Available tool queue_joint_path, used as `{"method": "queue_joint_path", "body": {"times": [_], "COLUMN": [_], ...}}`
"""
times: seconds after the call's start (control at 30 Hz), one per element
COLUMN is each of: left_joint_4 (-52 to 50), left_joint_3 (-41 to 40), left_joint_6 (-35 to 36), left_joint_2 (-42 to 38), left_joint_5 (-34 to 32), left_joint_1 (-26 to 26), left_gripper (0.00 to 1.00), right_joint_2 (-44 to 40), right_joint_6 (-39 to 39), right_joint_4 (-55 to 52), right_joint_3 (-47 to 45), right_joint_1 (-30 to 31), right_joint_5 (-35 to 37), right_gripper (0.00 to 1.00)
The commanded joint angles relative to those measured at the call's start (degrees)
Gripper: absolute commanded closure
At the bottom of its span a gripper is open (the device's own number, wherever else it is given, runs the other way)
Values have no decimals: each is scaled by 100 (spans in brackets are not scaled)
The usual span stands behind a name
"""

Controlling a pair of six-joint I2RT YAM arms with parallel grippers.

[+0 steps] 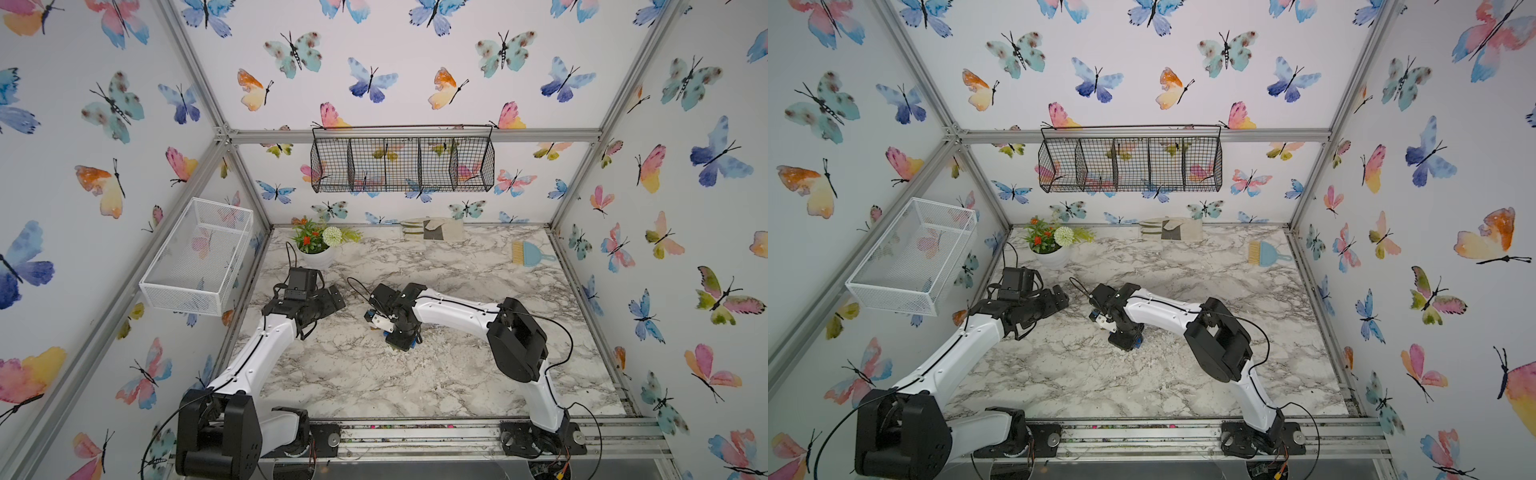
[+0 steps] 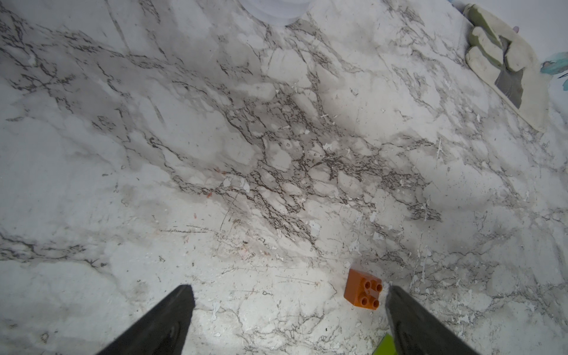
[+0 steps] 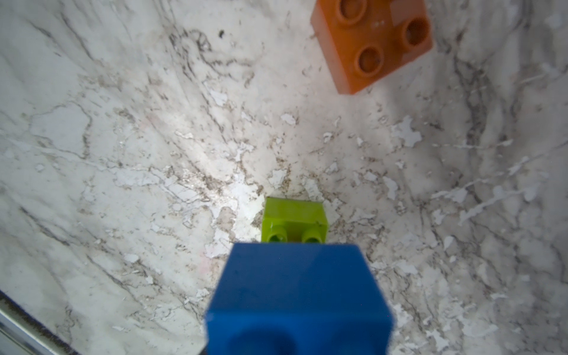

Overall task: Assemble the letter y with lego
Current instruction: Assemble the lego brick with the lego brick.

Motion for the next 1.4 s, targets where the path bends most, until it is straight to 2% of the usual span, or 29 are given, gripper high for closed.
{"method": "queue_joint_path", "body": {"times": [0.0, 0.53, 0.8, 1.0, 1.1, 1.37], "left_joint_4": [29, 82, 84, 131, 143, 145], "left_joint_3": [-26, -28, -28, -80, -81, -99], "left_joint_6": [-24, -77, -77, -94, -103, -99], "left_joint_2": [56, 90, 91, 90, 104, 107], "left_joint_5": [61, 62, 64, 93, 131, 147], "left_joint_1": [40, 43, 44, 47, 47, 41], "left_gripper": [2, 2, 2, 2, 2, 2], "right_joint_2": [99, 202, 148, -162, -177, -56], "right_joint_6": [411, 1312, 1351, 1258, 1020, 253], "right_joint_4": [-339, -63, -67, 247, 293, 189], "right_joint_3": [87, 268, 182, -213, -355, -514], "right_joint_1": [42, 43, 44, 54, 63, 63], "right_joint_5": [-56, -134, 17, -24, -127, 144], "right_gripper": [79, 80, 81, 81, 81, 81]}}
